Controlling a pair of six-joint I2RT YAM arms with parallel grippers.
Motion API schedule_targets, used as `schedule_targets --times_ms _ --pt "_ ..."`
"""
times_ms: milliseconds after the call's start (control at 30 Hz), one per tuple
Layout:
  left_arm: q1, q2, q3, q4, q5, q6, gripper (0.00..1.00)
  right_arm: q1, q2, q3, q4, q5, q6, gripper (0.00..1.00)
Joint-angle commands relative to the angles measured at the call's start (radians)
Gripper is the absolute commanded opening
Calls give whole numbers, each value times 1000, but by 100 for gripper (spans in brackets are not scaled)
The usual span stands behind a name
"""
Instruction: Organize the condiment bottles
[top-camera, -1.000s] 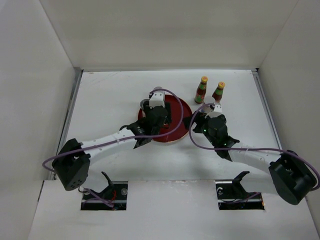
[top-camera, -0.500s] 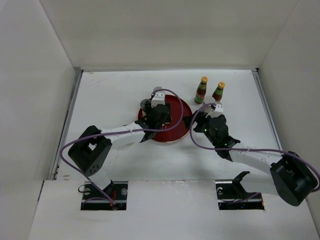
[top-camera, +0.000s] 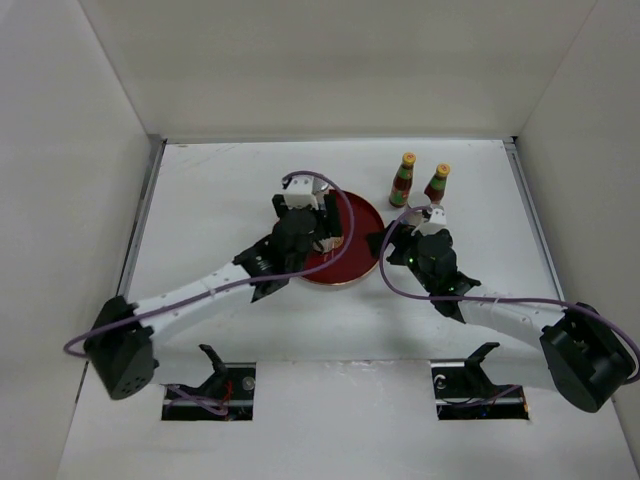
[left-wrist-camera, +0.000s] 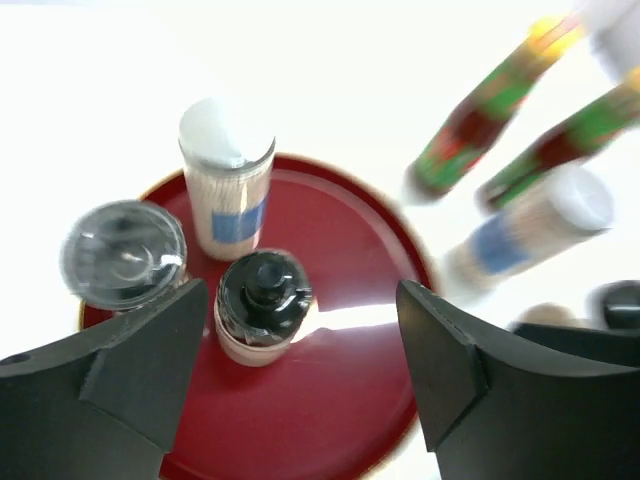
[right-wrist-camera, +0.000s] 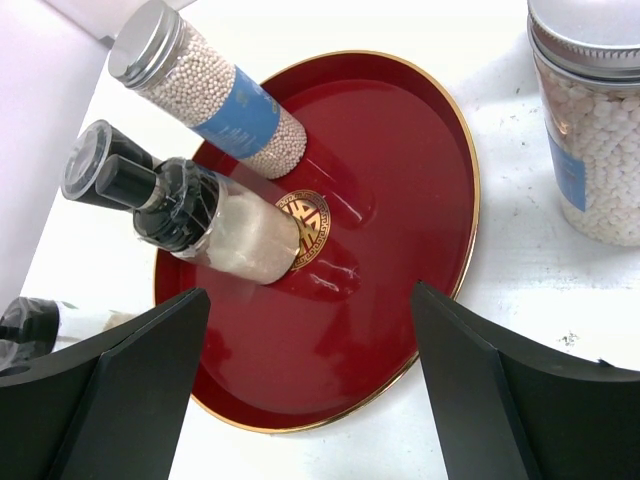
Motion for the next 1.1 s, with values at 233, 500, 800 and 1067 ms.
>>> schedule_targets --times_ms 233,500,800,1067 --pt "46 -435 -98 -599 -192 -175 76 2 3 6 39 -5 6 89" --pt "164 -500 -189 -691 -56 -238 81 8 26 9 58 -28 14 90" --pt "208 -359 -241 -564 -42 -201 80 15 27 17 49 -45 8 91" --pt "225 -285 -250 -513 -42 -166 66 21 30 23 47 -43 -4 91"
